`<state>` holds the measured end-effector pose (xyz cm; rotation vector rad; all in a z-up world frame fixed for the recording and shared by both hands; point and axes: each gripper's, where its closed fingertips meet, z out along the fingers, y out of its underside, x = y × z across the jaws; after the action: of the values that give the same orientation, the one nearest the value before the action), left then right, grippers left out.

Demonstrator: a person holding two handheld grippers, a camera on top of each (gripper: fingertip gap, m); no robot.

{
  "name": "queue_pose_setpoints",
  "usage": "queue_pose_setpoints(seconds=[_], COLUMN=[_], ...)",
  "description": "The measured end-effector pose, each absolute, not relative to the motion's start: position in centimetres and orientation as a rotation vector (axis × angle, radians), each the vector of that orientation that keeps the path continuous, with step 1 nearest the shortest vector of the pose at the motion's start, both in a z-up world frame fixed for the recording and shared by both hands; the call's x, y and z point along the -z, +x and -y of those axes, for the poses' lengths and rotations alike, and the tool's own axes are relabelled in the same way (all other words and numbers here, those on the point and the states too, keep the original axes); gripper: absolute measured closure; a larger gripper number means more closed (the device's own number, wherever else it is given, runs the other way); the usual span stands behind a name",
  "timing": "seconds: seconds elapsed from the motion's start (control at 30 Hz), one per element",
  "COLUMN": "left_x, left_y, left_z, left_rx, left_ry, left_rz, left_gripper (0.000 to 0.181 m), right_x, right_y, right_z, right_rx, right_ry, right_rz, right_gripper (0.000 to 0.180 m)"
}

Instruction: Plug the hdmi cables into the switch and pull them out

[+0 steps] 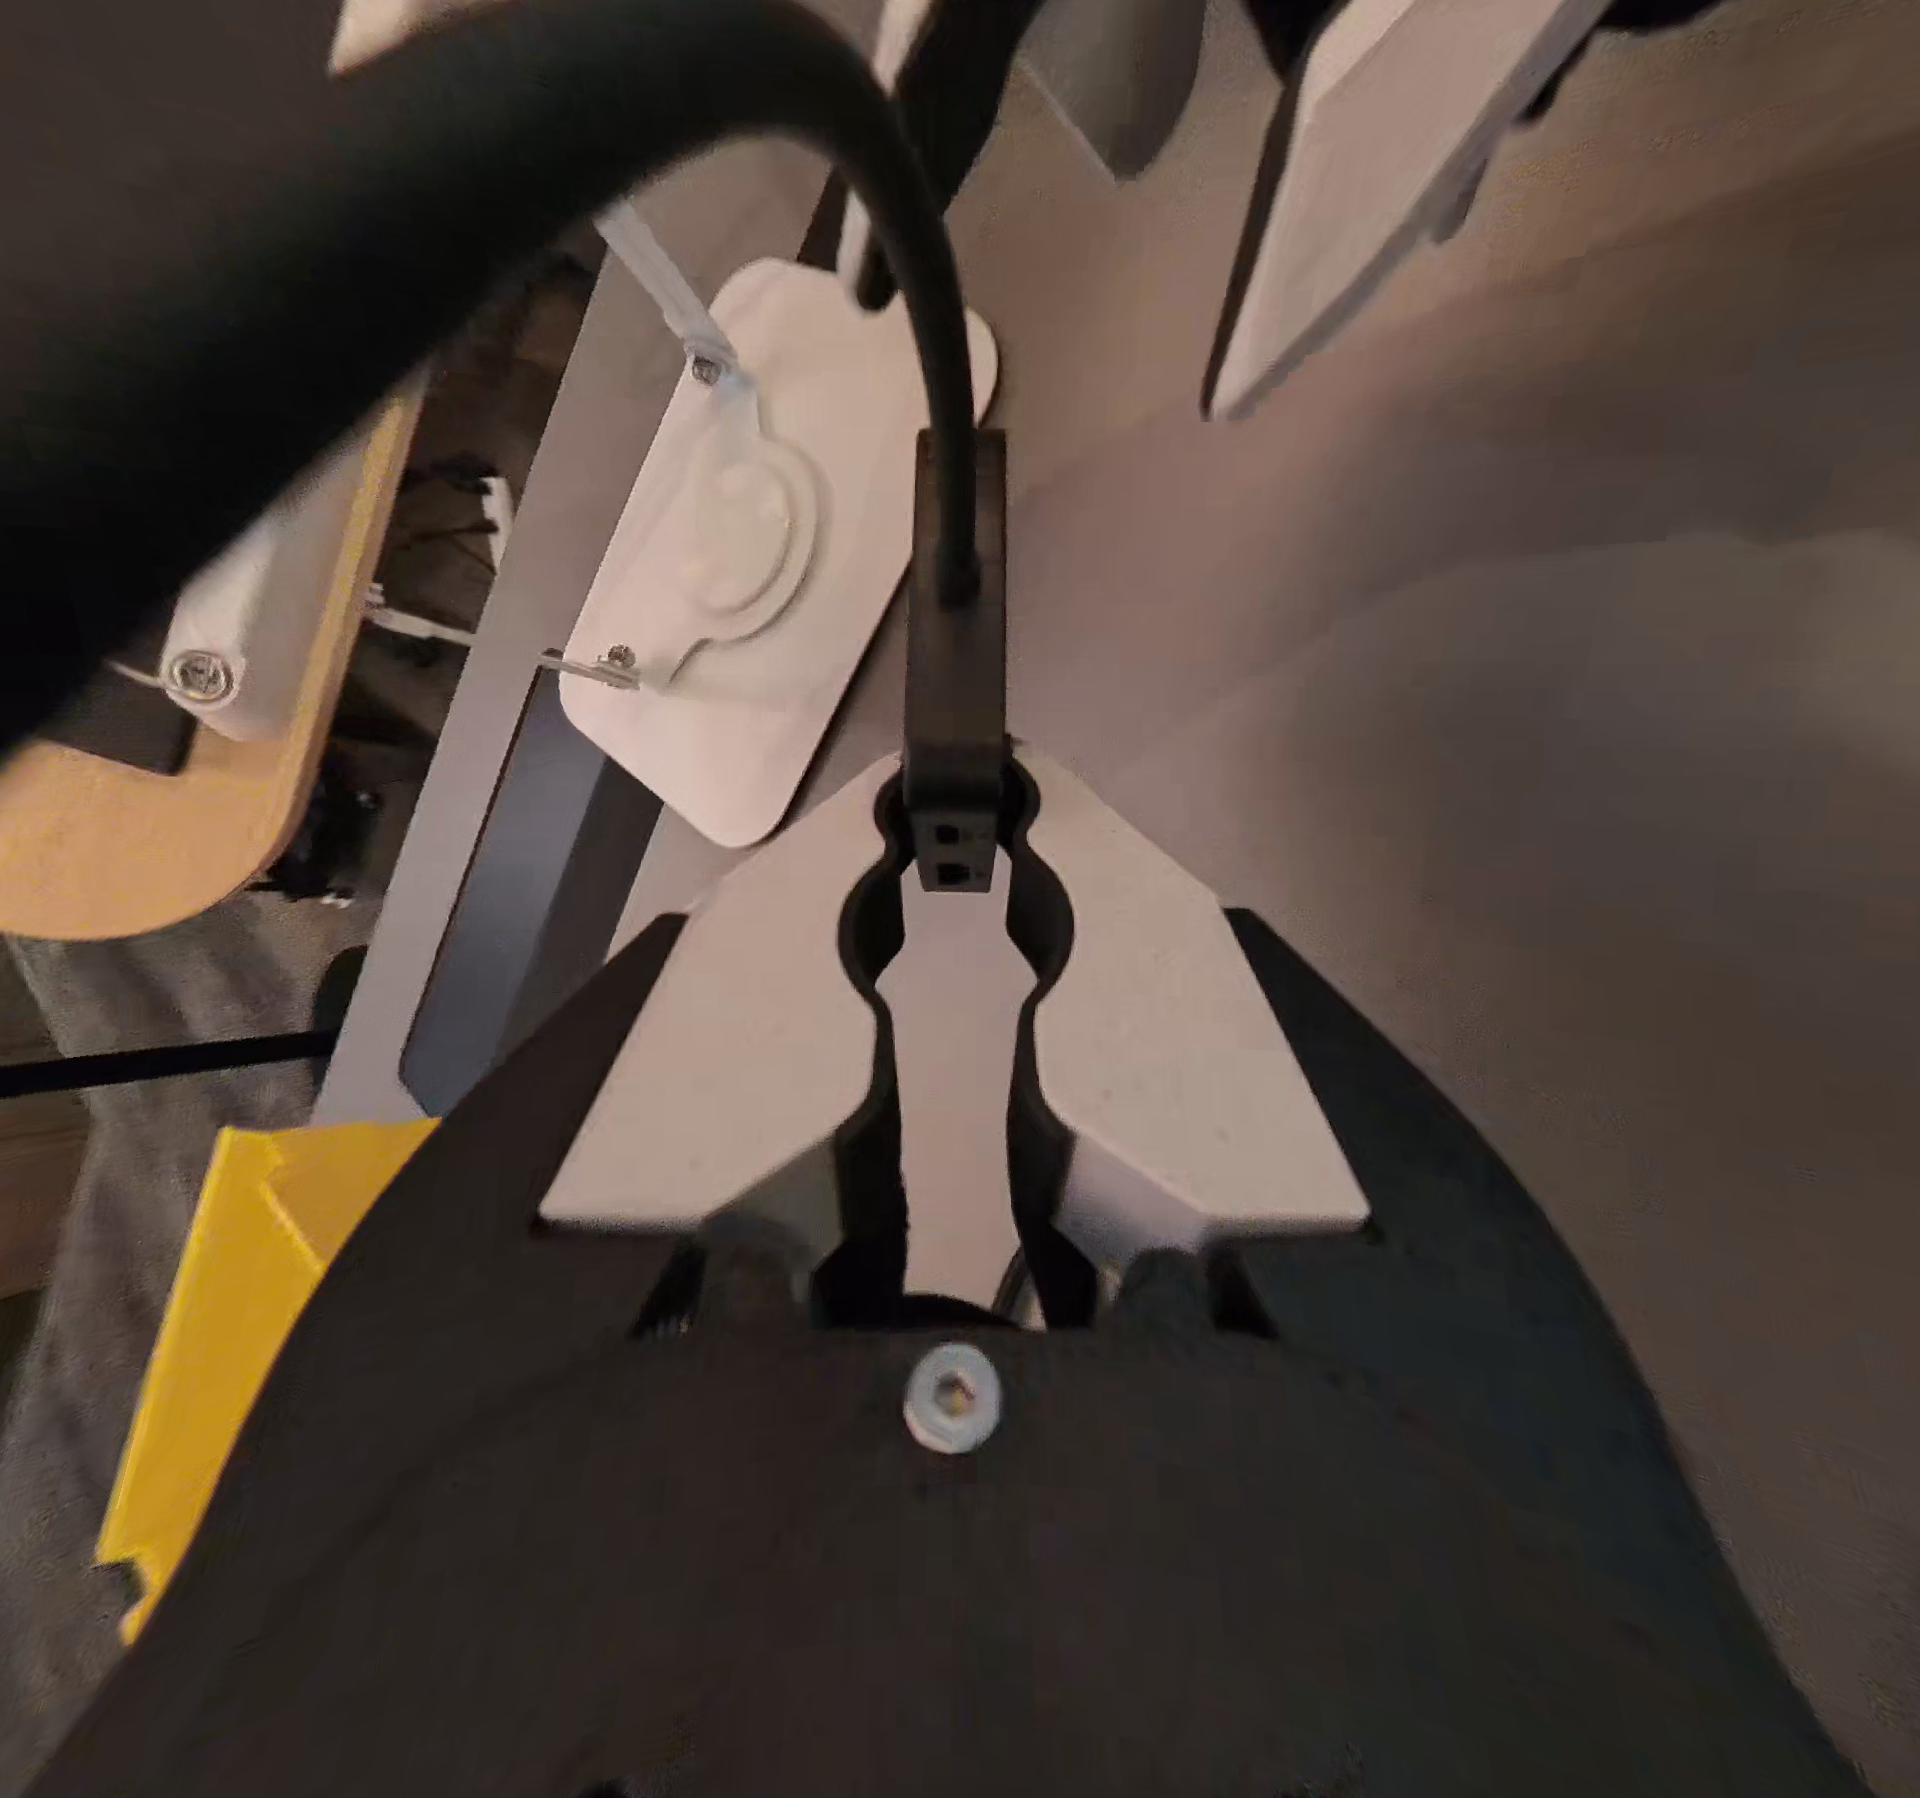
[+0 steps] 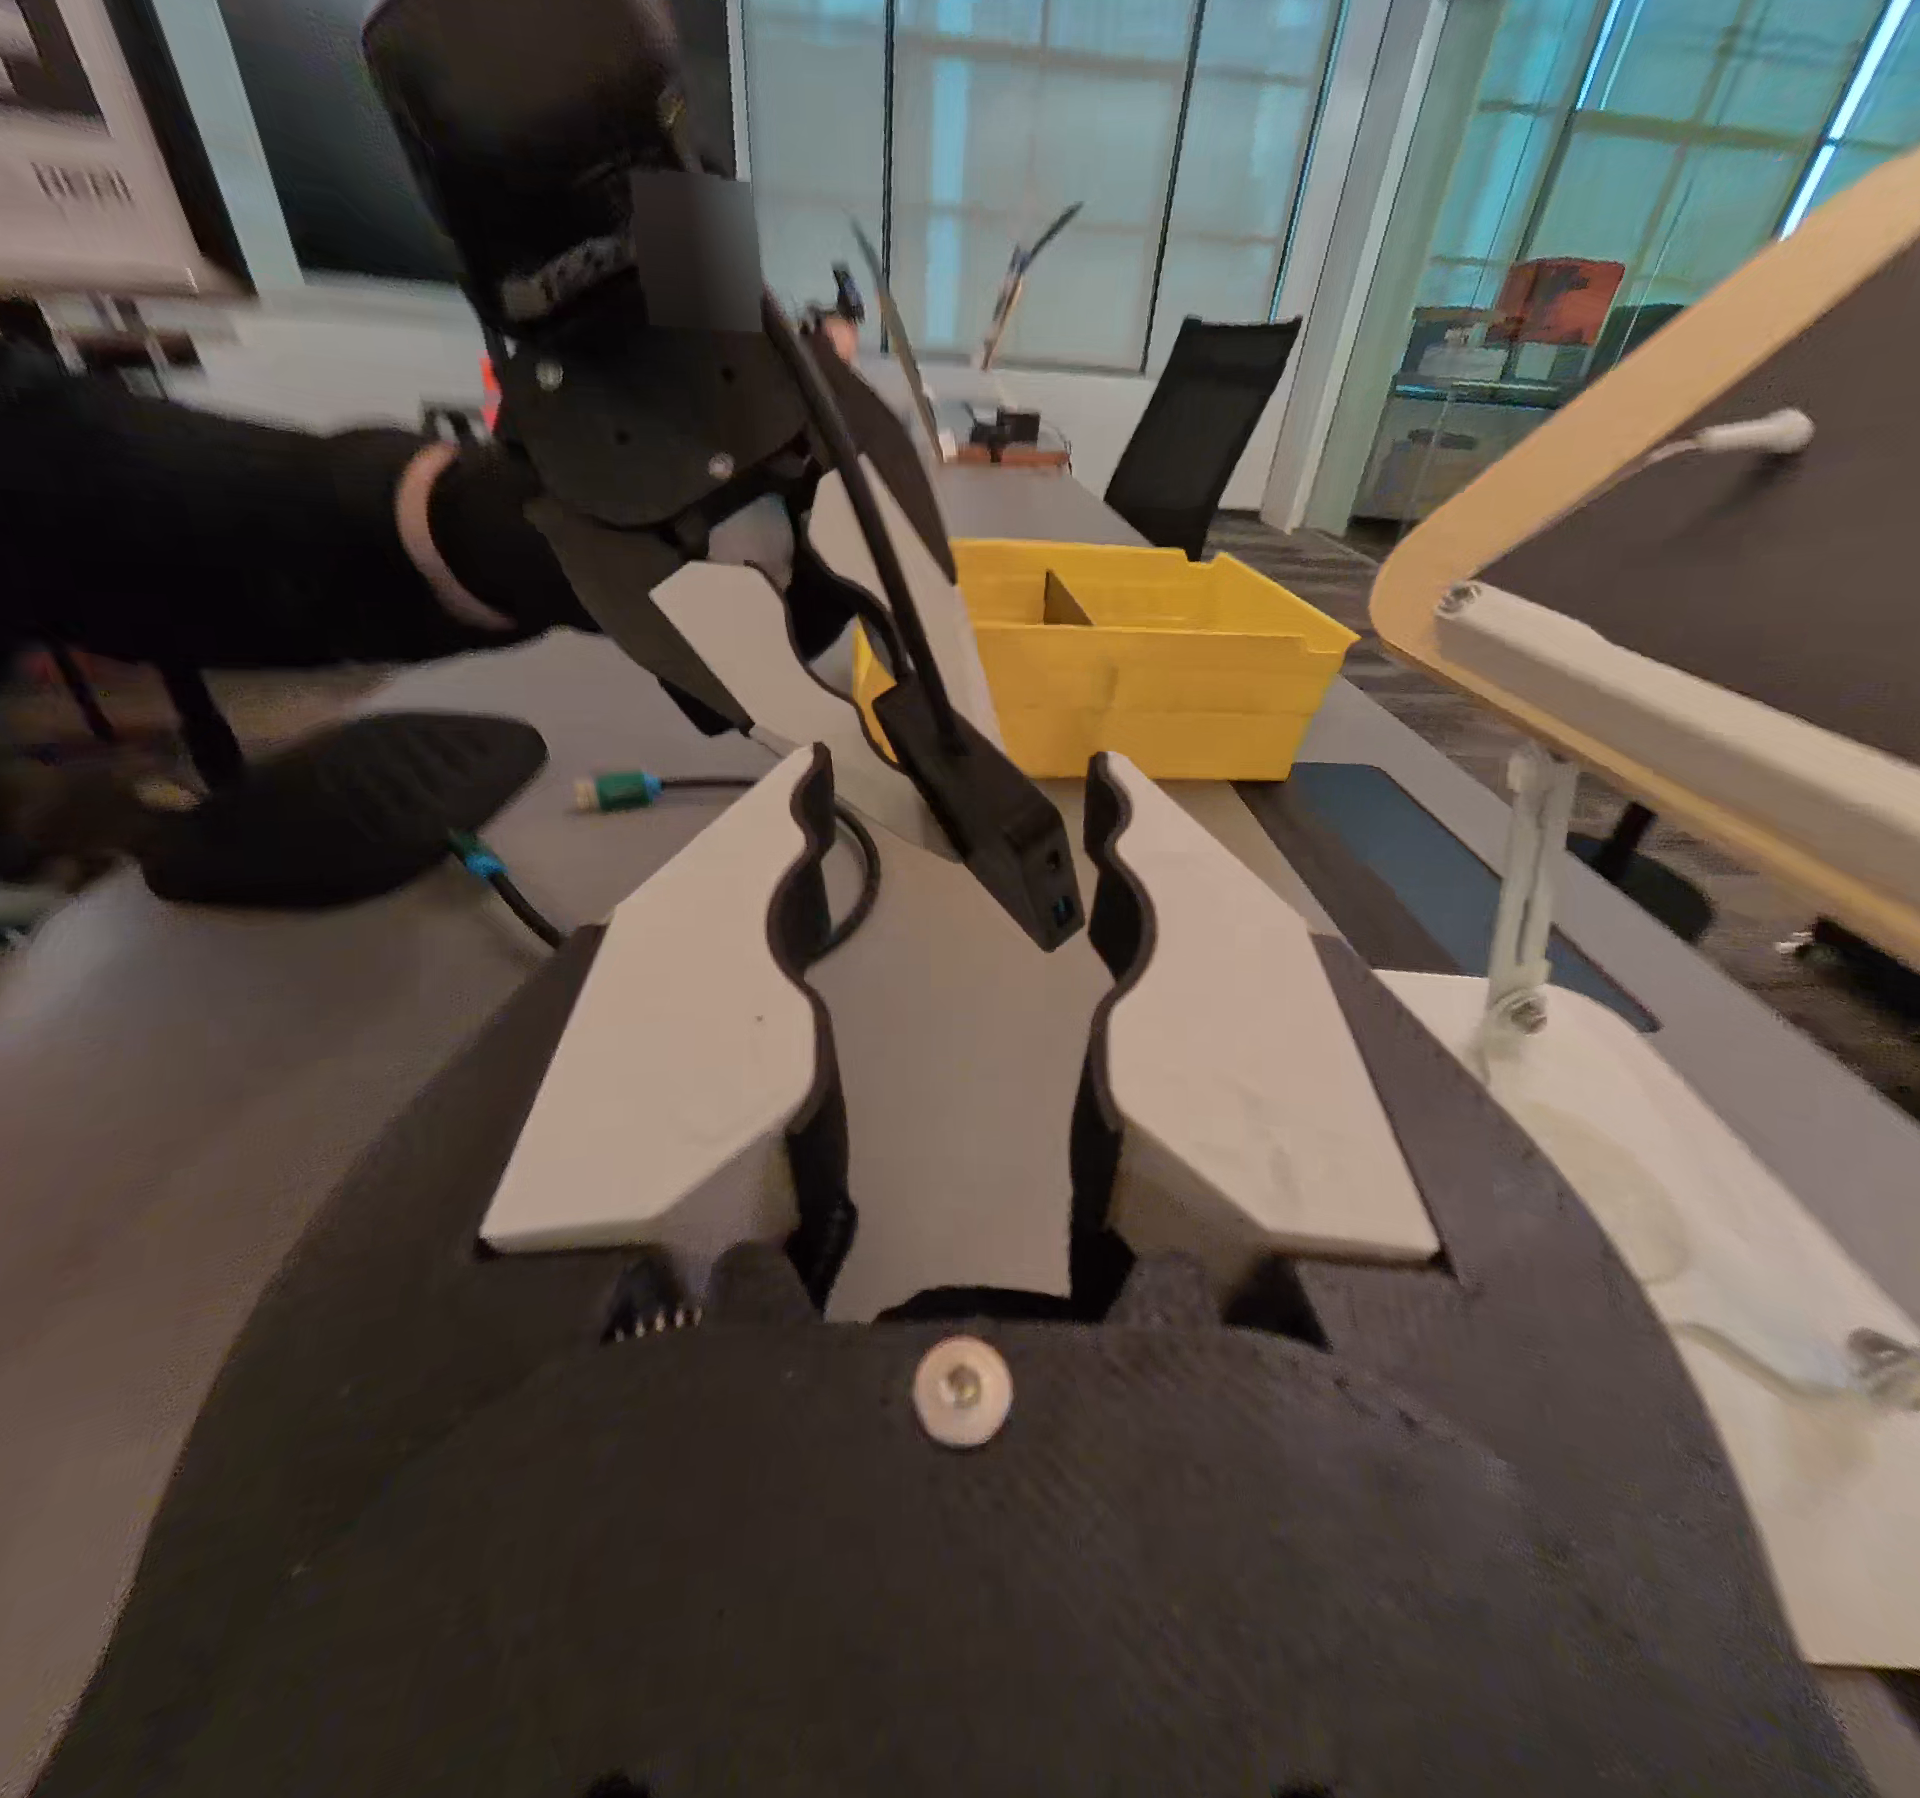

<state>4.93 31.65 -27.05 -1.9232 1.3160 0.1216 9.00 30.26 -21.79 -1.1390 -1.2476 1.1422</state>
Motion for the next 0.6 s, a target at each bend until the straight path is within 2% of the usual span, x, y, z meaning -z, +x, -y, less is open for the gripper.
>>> queue_pose_setpoints(seconds=[0.13,0.2,0.37,0.5,0.6], left_x=[28.1,28.3,28.6,26.9,26.9], left_y=[5.5,5.7,5.3,5.3,4.8], left_z=[-30.6,-30.4,-30.2,-30.2,-30.2], left_rx=[-0.206,-0.248,-0.284,-0.220,-0.123], left_ry=[-1.907,-1.898,-1.894,-1.866,-1.895], left_rz=[-1.466,-1.503,-1.547,-1.485,-1.426], left_gripper=[0.169,0.169,0.168,0.160,0.138], right_x=[24.5,25.3,26.0,24.4,22.9], right_y=[7.0,6.4,6.3,6.9,7.6], right_z=[-29.6,-29.2,-28.8,-28.8,-28.6], right_rx=[-0.863,-0.796,-0.731,-0.876,-0.975], right_ry=[-1.171,-1.164,-1.152,-1.129,-1.081], right_rz=[1.447,1.502,1.564,1.463,1.397], right_gripper=[0.139,0.159,0.165,0.168,0.168])
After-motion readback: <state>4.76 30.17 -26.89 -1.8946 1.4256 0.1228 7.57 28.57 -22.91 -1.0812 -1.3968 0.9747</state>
